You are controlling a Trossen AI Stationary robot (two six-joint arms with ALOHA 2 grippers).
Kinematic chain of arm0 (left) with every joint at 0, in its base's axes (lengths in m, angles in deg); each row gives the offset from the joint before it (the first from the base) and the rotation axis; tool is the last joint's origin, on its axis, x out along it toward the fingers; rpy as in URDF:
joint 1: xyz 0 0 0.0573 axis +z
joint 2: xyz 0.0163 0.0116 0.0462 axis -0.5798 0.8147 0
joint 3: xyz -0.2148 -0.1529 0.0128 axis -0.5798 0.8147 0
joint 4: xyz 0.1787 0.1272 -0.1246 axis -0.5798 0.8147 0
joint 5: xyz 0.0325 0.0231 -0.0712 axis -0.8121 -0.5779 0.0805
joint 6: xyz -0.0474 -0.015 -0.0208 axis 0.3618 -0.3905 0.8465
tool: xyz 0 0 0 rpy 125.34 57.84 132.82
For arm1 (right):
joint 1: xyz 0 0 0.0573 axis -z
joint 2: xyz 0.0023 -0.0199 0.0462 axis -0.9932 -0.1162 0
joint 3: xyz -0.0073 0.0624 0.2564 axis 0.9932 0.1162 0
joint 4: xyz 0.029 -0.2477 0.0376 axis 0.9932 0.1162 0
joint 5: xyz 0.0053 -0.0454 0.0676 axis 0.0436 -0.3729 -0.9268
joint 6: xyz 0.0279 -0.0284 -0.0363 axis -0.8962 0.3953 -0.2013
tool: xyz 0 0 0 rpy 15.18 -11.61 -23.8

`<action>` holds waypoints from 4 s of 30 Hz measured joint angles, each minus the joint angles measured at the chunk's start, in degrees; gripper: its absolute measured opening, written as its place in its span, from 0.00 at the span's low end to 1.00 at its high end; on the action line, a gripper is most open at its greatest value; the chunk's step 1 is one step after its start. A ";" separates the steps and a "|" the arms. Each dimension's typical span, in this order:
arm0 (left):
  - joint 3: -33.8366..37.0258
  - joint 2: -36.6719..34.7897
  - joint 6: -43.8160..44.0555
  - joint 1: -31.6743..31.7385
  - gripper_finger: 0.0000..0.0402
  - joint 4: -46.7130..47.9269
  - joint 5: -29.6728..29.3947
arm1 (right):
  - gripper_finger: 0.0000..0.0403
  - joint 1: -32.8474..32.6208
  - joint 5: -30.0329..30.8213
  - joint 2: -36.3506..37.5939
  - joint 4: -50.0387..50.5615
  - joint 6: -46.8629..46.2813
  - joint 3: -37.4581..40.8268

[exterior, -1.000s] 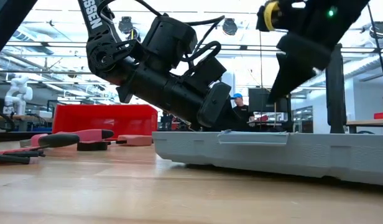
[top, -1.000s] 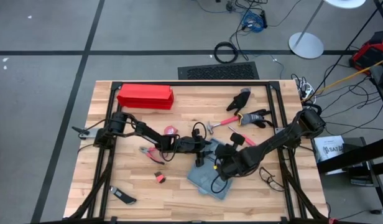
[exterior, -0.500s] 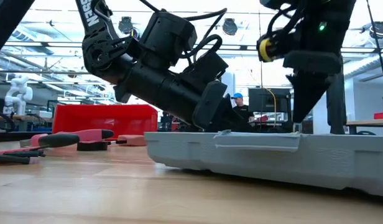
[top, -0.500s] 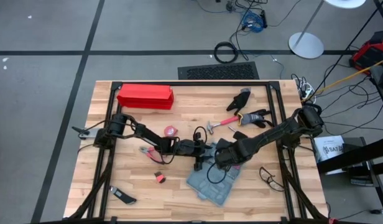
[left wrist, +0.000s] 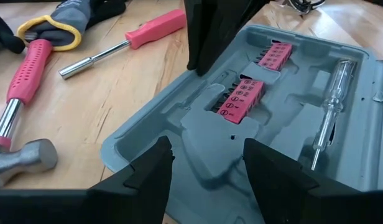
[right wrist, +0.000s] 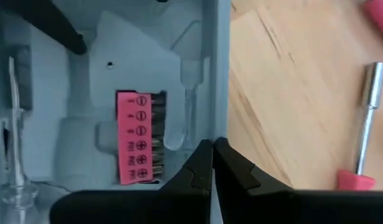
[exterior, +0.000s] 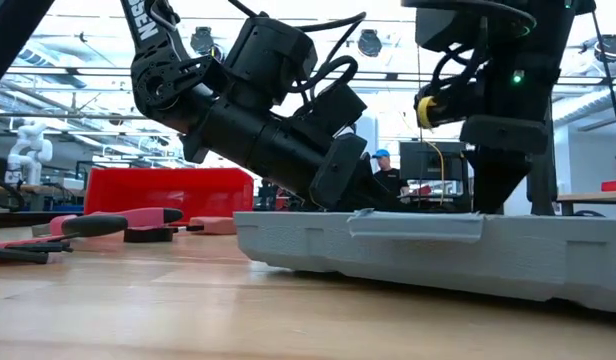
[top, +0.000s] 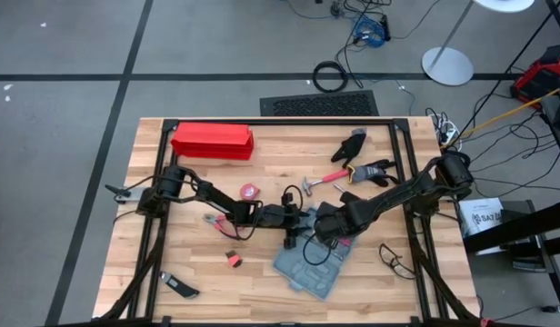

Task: Prefit tool cases
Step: Remove the top orange screwdriver bit set from the gray pre-fit tool case

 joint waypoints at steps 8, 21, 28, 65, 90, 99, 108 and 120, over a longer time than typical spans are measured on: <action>0.00 0.00 0.02 0.00 0.50 0.00 -0.31 | 0.00 0.18 -5.37 -0.19 -2.72 1.58 0.68; 0.00 0.04 1.90 -0.07 0.50 -0.05 -3.49 | 0.00 0.79 -16.11 -2.22 -8.79 2.43 0.56; 0.04 0.04 2.80 -0.26 0.50 0.34 -5.94 | 0.00 1.55 -13.94 -2.29 -11.61 1.88 0.72; 0.39 -19.33 -5.11 -1.85 0.19 33.88 -5.26 | 0.00 1.96 -1.62 -2.06 -26.36 0.82 8.77; 0.52 -10.03 -8.06 -0.17 0.00 29.43 1.59 | 0.00 3.22 -5.06 -2.17 -34.29 4.73 9.20; 0.63 -9.88 -8.11 0.07 0.00 29.14 1.59 | 0.00 4.29 -6.18 -2.52 -41.41 7.99 9.16; 0.59 -9.64 -7.83 0.13 0.00 28.24 1.74 | 0.00 4.93 0.39 -2.64 -47.36 10.91 9.03; 0.59 -9.91 -7.33 0.13 0.00 27.79 1.30 | 0.00 4.26 12.72 -1.69 -45.06 11.89 8.90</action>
